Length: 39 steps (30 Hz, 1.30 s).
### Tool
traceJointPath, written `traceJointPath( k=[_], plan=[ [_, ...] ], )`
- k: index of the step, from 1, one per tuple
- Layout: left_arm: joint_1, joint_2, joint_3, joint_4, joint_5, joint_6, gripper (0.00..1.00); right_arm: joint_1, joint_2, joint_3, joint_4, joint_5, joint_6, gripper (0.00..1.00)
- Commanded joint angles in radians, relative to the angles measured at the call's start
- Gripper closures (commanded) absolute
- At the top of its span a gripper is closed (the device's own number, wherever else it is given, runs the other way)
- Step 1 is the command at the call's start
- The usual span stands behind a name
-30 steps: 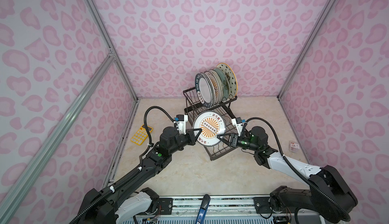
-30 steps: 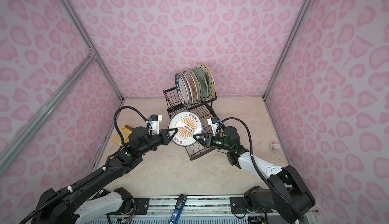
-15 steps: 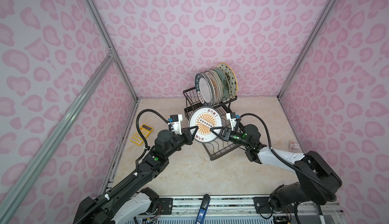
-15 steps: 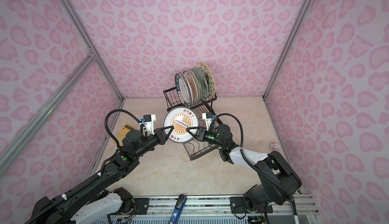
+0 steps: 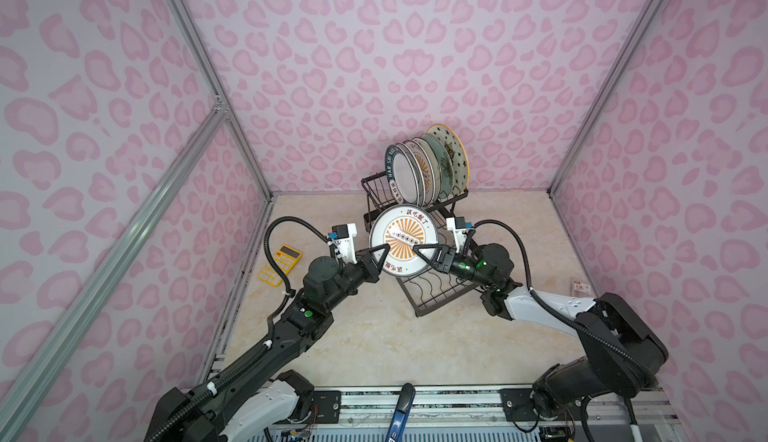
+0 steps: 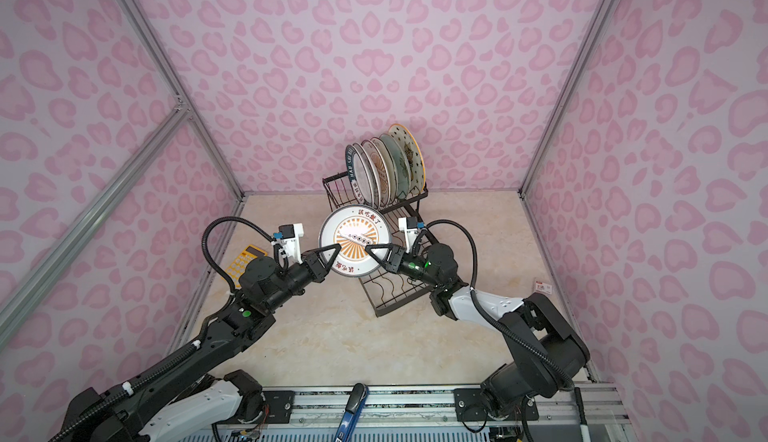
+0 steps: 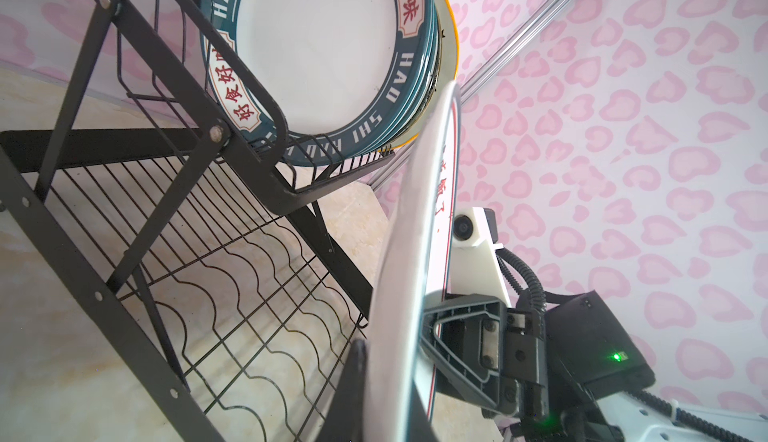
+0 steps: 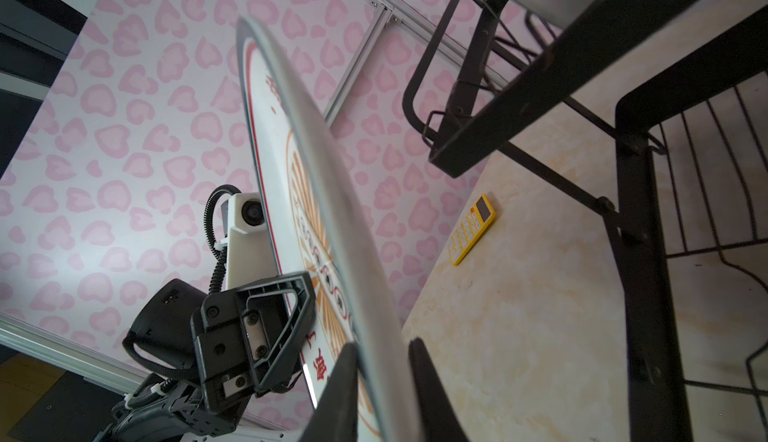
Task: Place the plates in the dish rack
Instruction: 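Move the plate with both grippers toward the rack slot in front of the other plates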
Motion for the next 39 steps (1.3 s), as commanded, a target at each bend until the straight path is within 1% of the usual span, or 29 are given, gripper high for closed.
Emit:
traceJointPath(
  k=[1,5,10,11,14,19,21,22,24,27,33,34,39],
  plan=[
    [-0.004,0.006,-0.006,-0.027,0.032,0.041,0.97,0.011,0.003,0.009,0.087,-0.028,-0.015,0.88],
    [-0.004,0.008,-0.001,-0.039,0.029,0.043,0.97,0.011,-0.005,0.011,0.09,-0.028,-0.016,0.99],
    [-0.004,0.019,0.022,-0.087,0.022,0.056,0.97,0.008,-0.019,0.014,0.079,-0.031,-0.03,1.0],
    [-0.004,0.02,0.022,-0.089,0.022,0.057,0.94,0.006,-0.022,0.015,0.071,-0.031,-0.034,1.0],
    [-0.004,0.014,0.023,-0.09,0.022,0.057,0.79,-0.001,-0.039,0.022,0.042,-0.031,-0.051,1.0],
    [-0.003,0.005,0.034,-0.126,0.008,0.071,0.69,-0.012,-0.081,0.037,-0.053,-0.02,-0.106,1.0],
    [-0.002,-0.002,0.036,-0.139,0.001,0.076,0.65,-0.017,-0.104,0.044,-0.11,-0.007,-0.143,1.0],
    [-0.003,-0.006,0.037,-0.141,-0.003,0.077,0.59,-0.018,-0.114,0.05,-0.136,-0.003,-0.161,1.0],
    [-0.002,-0.015,0.037,-0.151,-0.01,0.086,0.53,-0.02,-0.138,0.067,-0.208,0.013,-0.205,1.0],
    [-0.003,-0.024,0.046,-0.183,-0.024,0.102,0.47,-0.022,-0.171,0.101,-0.321,0.039,-0.278,1.0],
    [-0.001,-0.068,0.059,-0.228,-0.066,0.133,0.46,-0.023,-0.223,0.221,-0.586,0.123,-0.443,1.0],
    [-0.001,-0.076,0.061,-0.264,-0.074,0.139,0.46,-0.022,-0.227,0.245,-0.618,0.132,-0.469,1.0],
    [0.002,-0.111,0.067,-0.314,-0.109,0.165,0.45,-0.012,-0.23,0.361,-0.762,0.218,-0.569,1.0]
  ],
)
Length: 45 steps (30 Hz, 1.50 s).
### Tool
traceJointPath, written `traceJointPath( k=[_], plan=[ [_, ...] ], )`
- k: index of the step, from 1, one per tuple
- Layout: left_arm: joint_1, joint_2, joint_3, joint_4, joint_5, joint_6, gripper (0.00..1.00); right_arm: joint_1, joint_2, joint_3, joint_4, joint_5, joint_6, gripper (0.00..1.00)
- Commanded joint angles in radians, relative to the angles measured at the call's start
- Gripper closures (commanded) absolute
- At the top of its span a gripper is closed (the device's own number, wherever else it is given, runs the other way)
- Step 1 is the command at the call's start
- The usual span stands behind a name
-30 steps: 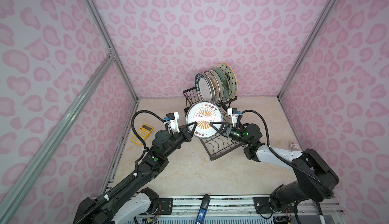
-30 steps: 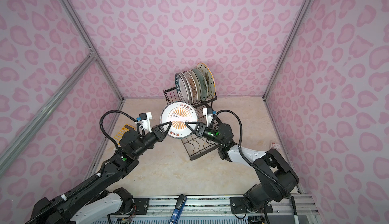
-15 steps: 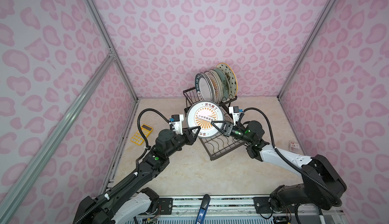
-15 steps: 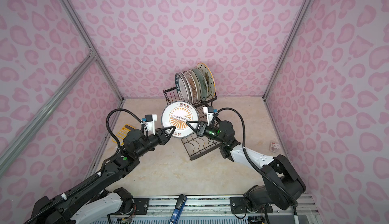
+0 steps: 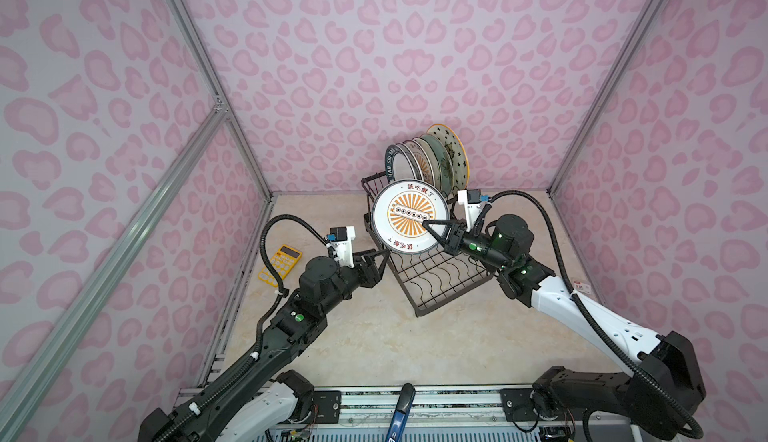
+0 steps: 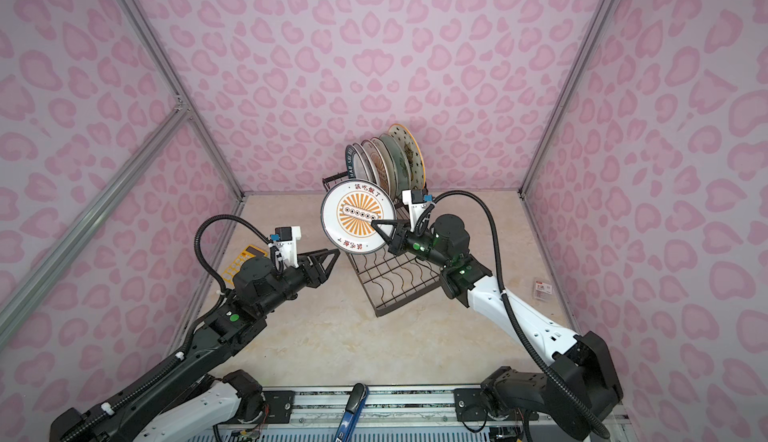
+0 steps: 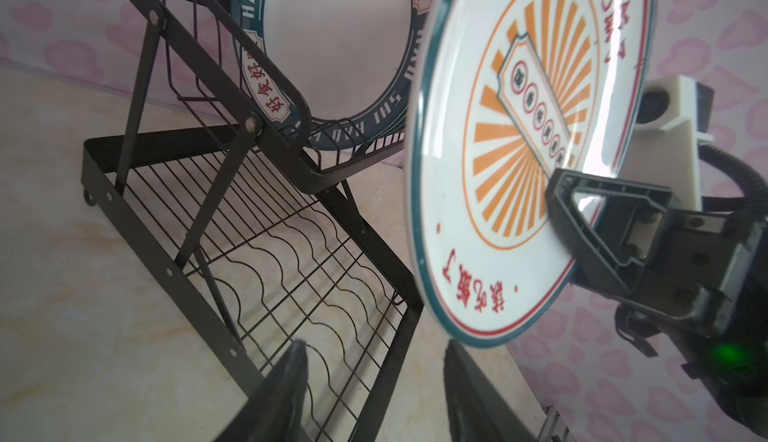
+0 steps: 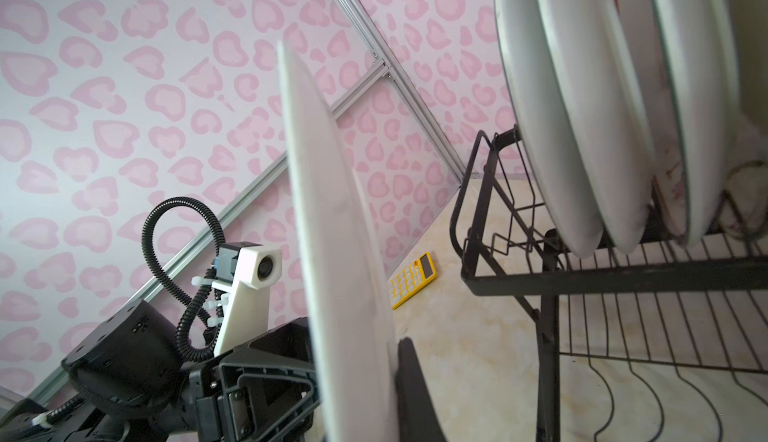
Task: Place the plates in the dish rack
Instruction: 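Move the plate with both grippers toward the rack slot in front of the other plates, then open and withdraw the left gripper while the right pushes the plate into the rack, then lower the sunburst plate into the front rack slot with the right gripper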
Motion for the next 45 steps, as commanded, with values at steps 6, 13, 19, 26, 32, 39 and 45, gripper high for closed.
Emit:
traceJointPath(
  k=[6,13,19,26,32,39,45],
  plan=[
    [0.01,-0.046,0.011,-0.083,-0.085,0.04,0.45,0.054,0.013,0.154,-0.21,0.223,-0.177,1.0],
    [0.024,-0.076,0.004,-0.114,-0.104,0.052,0.44,0.129,0.055,0.294,-0.332,0.479,-0.309,1.0],
    [0.031,-0.094,0.001,-0.13,-0.103,0.052,0.44,0.189,0.15,0.446,-0.405,0.696,-0.408,1.0],
    [0.036,-0.12,0.002,-0.149,-0.112,0.058,0.44,0.27,0.31,0.677,-0.507,0.941,-0.531,1.0],
    [0.041,-0.128,0.004,-0.155,-0.104,0.059,0.44,0.305,0.467,0.88,-0.624,1.058,-0.604,1.0],
    [0.044,-0.145,-0.001,-0.16,-0.1,0.062,0.44,0.322,0.607,1.035,-0.675,1.112,-0.656,1.0],
    [0.047,-0.155,0.002,-0.165,-0.09,0.067,0.44,0.318,0.685,1.104,-0.709,1.129,-0.664,1.0]
  ],
)
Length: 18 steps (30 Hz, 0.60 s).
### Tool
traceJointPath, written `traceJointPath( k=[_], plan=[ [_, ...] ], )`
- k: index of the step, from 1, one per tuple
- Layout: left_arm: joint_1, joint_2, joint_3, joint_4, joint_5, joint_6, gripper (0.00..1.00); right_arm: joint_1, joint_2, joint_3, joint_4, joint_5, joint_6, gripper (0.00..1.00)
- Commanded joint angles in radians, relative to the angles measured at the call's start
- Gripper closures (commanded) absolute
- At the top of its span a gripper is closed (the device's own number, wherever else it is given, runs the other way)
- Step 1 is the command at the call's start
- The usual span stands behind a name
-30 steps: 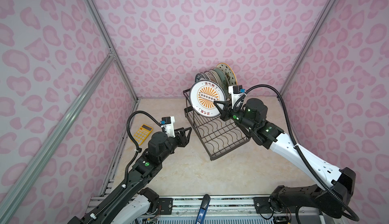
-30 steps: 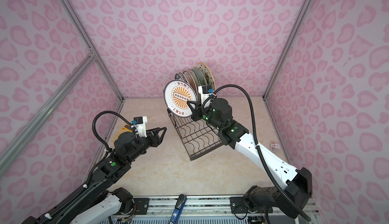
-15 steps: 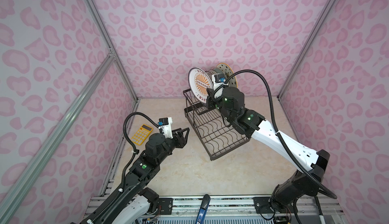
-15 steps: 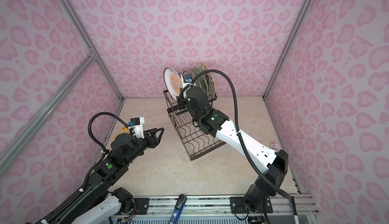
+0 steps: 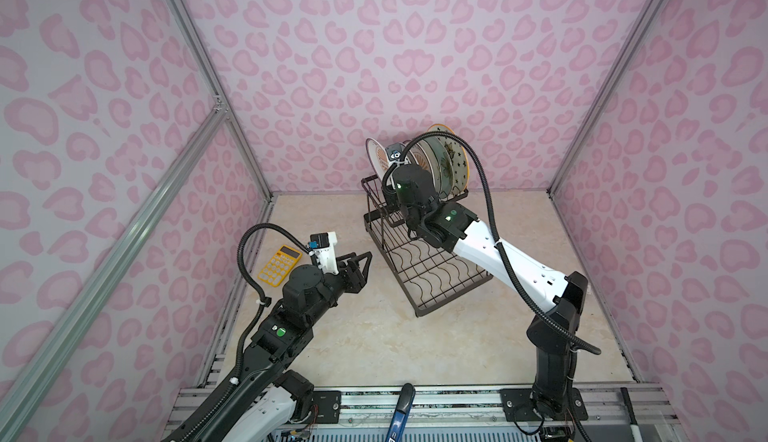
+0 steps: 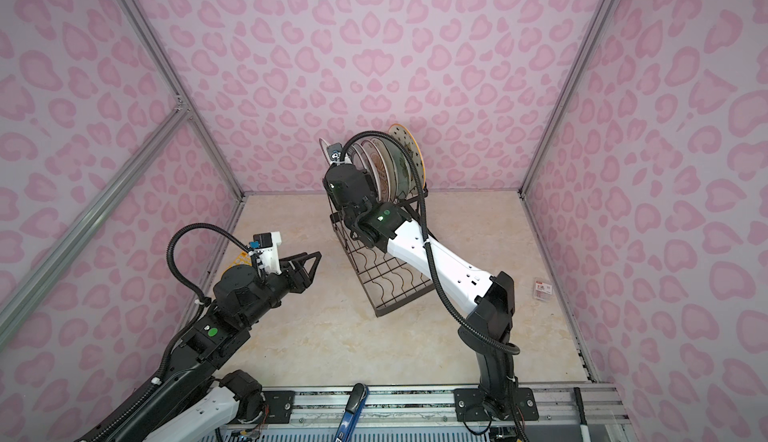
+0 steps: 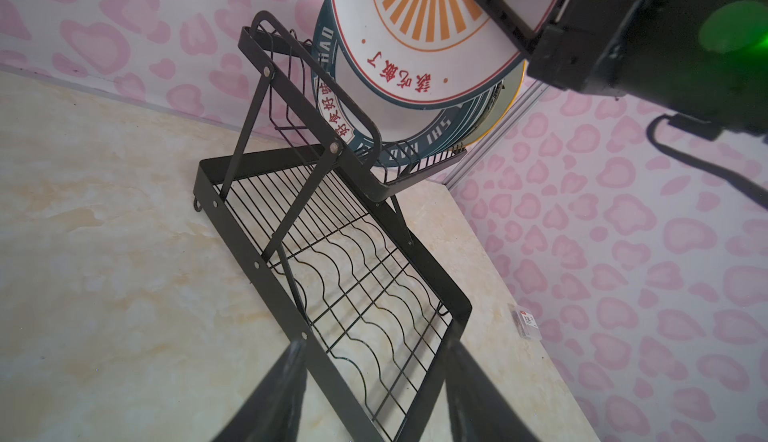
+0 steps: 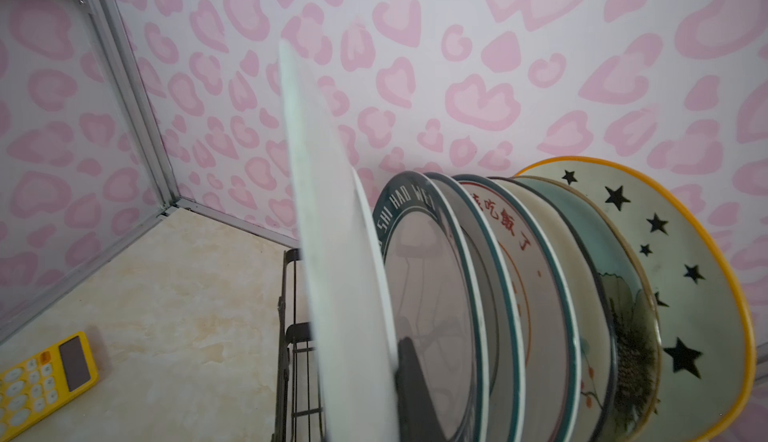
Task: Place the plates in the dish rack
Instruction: 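Lower the sunburst plate into the front rack slot with the right gripper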
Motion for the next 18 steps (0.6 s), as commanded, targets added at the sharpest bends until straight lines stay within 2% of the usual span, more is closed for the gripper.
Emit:
traceJointPath(
  k=[1,18],
  plan=[
    [0.004,-0.003,0.002,0.0,0.008,0.012,0.44,-0.006,0.026,0.018,-0.004,0.017,-0.006,1.0],
    [0.009,0.0,0.001,0.002,0.004,0.018,0.44,-0.039,0.094,0.068,-0.064,-0.053,0.055,1.0]
  ],
)
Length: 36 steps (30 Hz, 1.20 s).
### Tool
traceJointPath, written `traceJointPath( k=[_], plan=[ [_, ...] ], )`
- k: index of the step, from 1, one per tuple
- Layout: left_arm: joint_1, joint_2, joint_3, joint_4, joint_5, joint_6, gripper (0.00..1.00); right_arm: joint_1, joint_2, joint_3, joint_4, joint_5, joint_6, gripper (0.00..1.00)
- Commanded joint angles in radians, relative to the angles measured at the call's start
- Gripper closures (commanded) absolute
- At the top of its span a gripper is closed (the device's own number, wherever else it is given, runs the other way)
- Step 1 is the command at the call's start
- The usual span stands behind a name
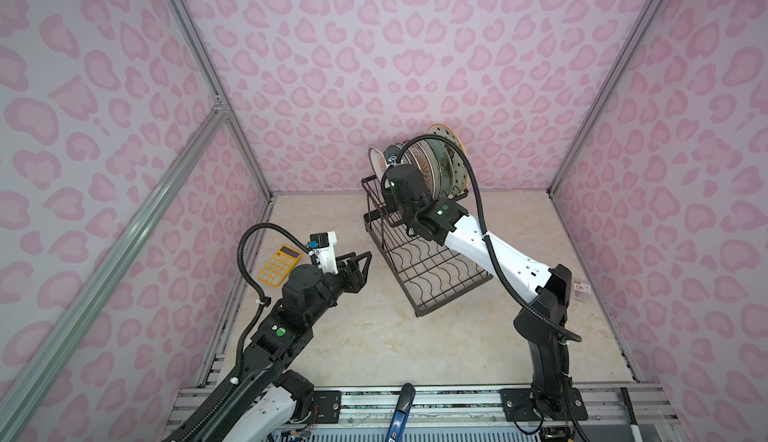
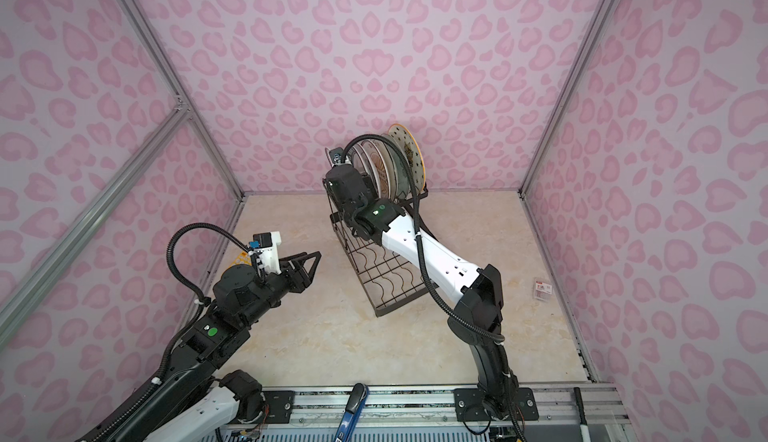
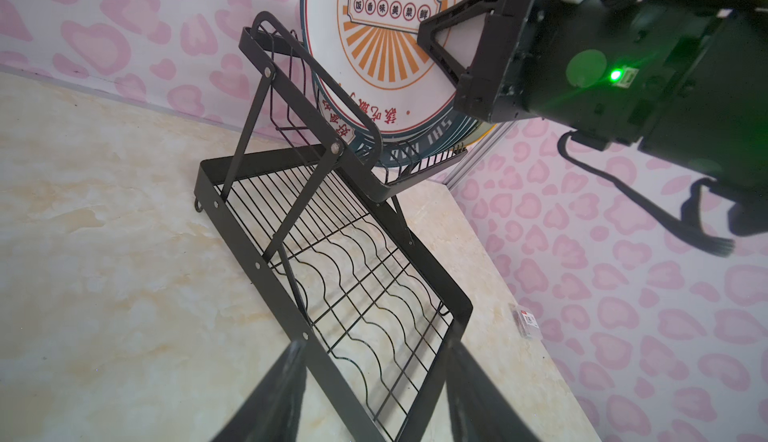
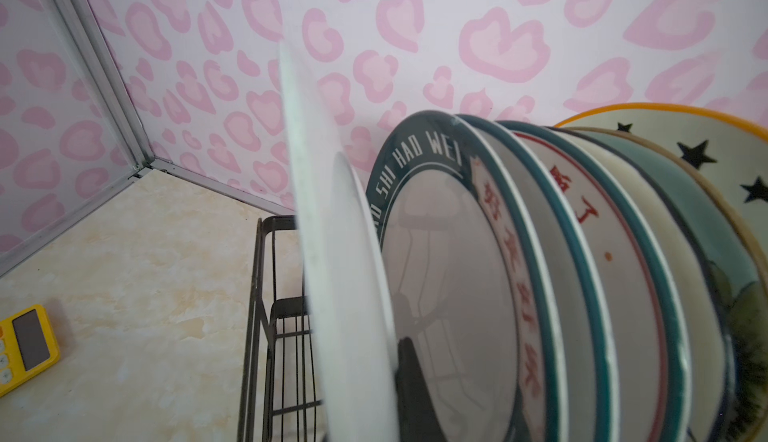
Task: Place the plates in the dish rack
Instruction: 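Lower the sunburst plate into the front rack slot with the right gripper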
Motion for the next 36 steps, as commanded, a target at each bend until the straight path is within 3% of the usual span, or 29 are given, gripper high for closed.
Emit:
traceJointPath(
  k=[1,18,36],
  plan=[
    [0.002,-0.002,0.002,0.002,-0.003,0.018,0.44,0.0,0.019,0.019,0.009,-0.011,0.025,1.0],
    [0.014,-0.009,-0.004,-0.004,-0.006,0.02,0.44,-0.001,0.083,0.083,-0.059,0.005,0.062,1.0],
    [0.019,-0.002,-0.003,0.014,0.013,0.009,0.44,0.002,-0.049,-0.072,0.053,0.021,0.056,1.0]
  ],
)
